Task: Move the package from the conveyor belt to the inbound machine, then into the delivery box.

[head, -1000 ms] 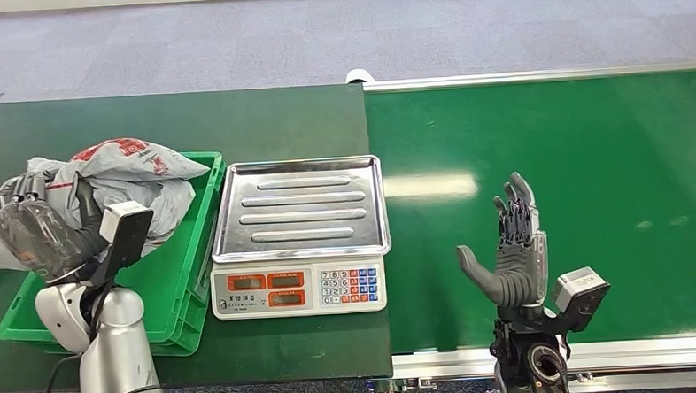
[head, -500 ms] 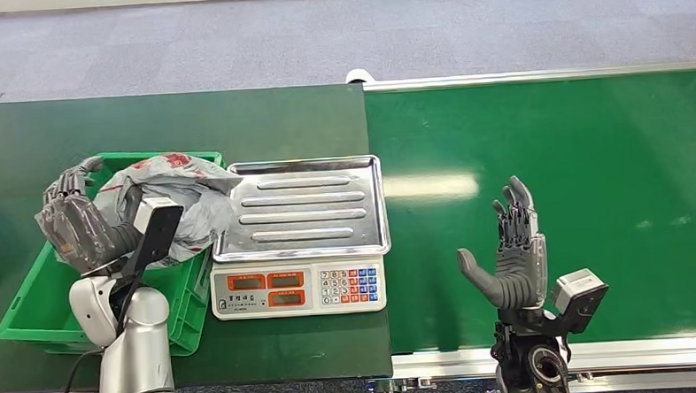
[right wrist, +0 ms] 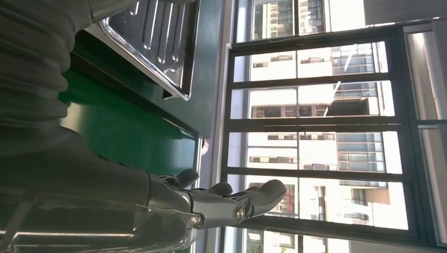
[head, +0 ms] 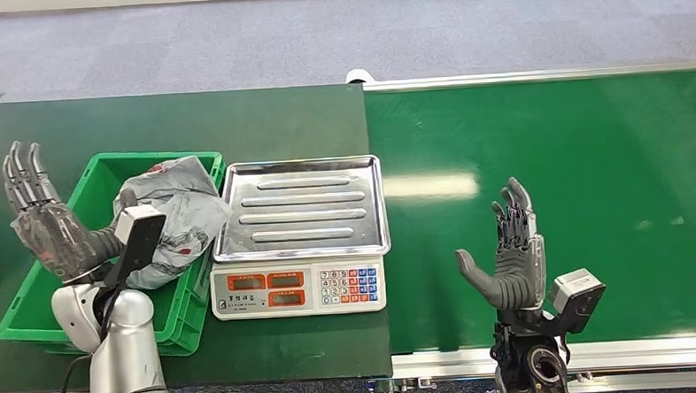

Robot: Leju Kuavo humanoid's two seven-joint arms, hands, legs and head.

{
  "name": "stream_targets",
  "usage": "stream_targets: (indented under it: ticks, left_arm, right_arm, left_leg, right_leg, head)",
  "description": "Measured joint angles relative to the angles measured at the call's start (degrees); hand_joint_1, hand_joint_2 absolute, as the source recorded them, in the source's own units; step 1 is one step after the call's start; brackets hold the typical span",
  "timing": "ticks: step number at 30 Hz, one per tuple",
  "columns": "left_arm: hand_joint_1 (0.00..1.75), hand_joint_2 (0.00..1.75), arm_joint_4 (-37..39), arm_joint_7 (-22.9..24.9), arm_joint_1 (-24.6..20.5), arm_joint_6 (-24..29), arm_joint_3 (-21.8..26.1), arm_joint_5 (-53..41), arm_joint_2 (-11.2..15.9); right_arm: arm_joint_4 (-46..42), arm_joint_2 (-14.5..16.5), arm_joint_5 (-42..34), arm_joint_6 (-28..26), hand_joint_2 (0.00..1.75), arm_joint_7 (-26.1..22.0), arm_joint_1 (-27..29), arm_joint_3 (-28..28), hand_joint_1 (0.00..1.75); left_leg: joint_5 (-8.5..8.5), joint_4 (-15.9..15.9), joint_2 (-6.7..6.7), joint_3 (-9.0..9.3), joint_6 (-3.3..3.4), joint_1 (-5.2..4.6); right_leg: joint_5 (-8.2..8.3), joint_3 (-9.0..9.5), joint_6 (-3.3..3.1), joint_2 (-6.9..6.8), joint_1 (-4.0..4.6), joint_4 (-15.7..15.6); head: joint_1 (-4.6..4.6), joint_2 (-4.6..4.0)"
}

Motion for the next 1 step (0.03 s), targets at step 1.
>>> stream_targets:
  ticks: [1]
  left_arm:
    - [0.00, 1.75, -0.3, -0.8, 0.0, 0.0, 0.1, 1.2, 0.0]
  right_arm:
    - [0.0, 0.0, 0.0, 0.0, 1.75, 0.0, 0.0, 0.0, 0.00]
  left_leg:
    - [0.00, 0.0, 0.00, 0.00, 0.00, 0.00]
  right_leg:
    - [0.00, 0.00, 0.00, 0.00, 0.00, 0.0]
  head:
    - [0.00, 0.00]
